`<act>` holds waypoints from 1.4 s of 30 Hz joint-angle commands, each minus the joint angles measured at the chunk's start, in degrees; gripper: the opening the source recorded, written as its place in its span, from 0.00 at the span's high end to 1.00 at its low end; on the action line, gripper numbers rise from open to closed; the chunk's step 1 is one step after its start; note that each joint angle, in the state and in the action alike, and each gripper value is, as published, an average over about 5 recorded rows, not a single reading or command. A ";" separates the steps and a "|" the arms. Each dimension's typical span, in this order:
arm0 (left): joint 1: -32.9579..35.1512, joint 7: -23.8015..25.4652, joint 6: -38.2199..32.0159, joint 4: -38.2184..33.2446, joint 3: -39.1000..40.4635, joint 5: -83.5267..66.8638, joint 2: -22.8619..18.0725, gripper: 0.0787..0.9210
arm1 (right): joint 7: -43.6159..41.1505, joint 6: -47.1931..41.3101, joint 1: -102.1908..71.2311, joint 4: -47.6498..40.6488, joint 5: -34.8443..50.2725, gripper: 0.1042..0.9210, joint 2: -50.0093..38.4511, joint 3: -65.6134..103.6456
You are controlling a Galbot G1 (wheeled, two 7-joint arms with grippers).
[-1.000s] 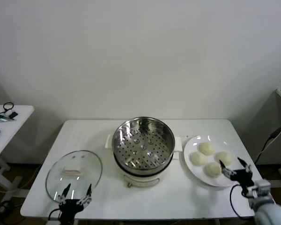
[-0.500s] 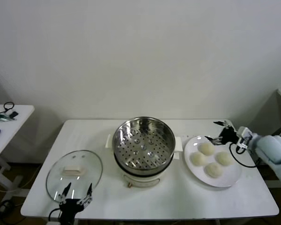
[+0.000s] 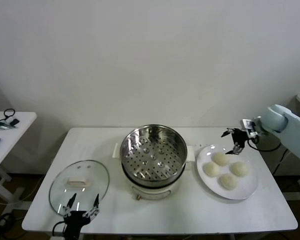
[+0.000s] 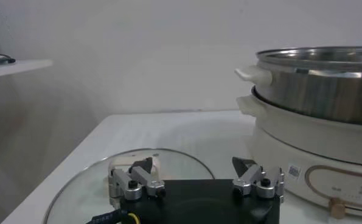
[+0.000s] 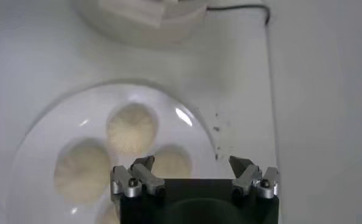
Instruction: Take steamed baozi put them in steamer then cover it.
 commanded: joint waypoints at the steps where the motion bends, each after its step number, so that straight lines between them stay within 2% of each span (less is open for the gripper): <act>1: 0.09 0.00 -0.10 0.09 0.04 0.06 -0.19 0.12 | -4.14 -1.63 8.27 -5.93 -0.56 0.12 4.71 -14.90; 22: 0.22 -0.05 -1.16 1.73 0.19 0.95 -0.25 0.12 | 4.12 -2.78 -8.53 -15.84 -4.22 0.12 12.64 1.55; 33: 0.35 -0.13 -1.43 2.20 0.11 0.96 -0.27 0.12 | 3.92 -3.06 -9.49 -17.28 -5.89 0.13 13.69 2.55; 37: 0.27 -0.14 -1.39 2.27 0.23 0.96 -0.28 0.12 | 3.98 -3.01 -9.59 -17.58 -6.56 0.16 13.79 2.71; 42: 0.25 -0.18 -1.30 2.21 0.39 1.00 -0.30 0.12 | 4.13 -2.76 -9.63 -17.97 -6.78 0.26 13.88 3.13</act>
